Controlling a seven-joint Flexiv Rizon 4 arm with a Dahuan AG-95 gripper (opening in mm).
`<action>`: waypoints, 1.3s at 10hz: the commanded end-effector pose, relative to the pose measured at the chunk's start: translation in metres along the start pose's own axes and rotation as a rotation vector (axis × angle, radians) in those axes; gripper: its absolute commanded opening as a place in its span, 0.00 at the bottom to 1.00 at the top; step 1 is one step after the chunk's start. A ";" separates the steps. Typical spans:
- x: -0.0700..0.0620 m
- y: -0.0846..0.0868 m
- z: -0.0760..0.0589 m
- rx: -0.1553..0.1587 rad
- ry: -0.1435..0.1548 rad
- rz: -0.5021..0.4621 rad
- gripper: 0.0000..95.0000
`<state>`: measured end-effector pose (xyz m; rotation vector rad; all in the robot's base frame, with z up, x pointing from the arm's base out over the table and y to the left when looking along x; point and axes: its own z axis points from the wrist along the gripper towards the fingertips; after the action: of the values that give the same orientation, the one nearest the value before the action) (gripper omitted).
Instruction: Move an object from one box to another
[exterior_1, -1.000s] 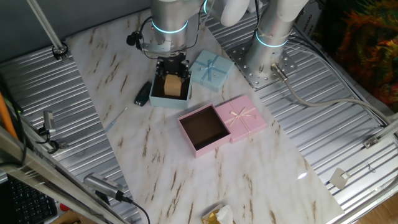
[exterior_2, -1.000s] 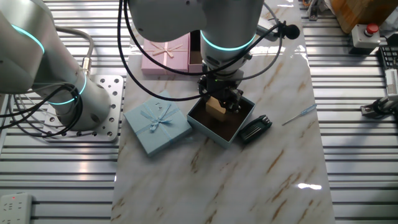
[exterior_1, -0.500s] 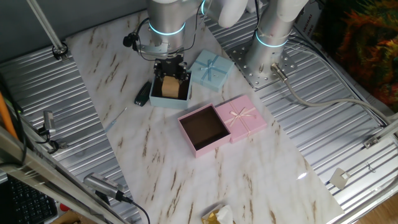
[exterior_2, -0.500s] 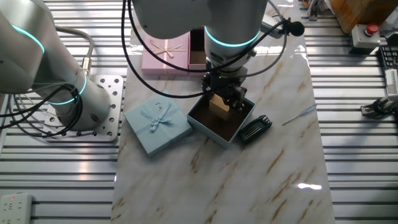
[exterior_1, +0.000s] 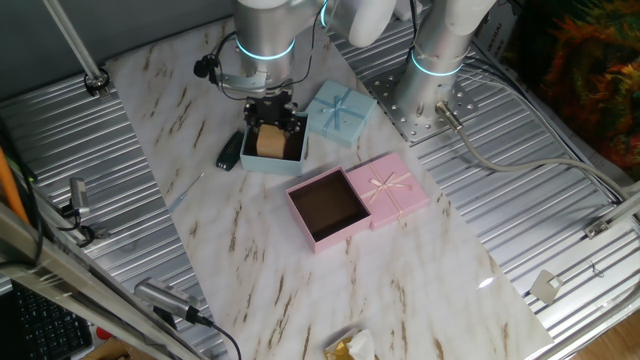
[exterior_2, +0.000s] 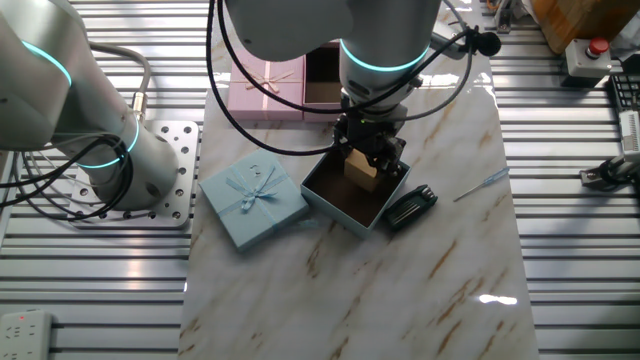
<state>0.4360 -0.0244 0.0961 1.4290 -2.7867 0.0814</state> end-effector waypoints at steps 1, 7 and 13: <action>0.000 -0.001 0.002 0.000 0.001 0.003 0.00; -0.006 -0.011 -0.001 -0.003 0.001 0.010 0.00; -0.006 -0.013 -0.005 -0.005 0.003 0.023 0.00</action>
<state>0.4506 -0.0268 0.1009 1.3955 -2.7999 0.0777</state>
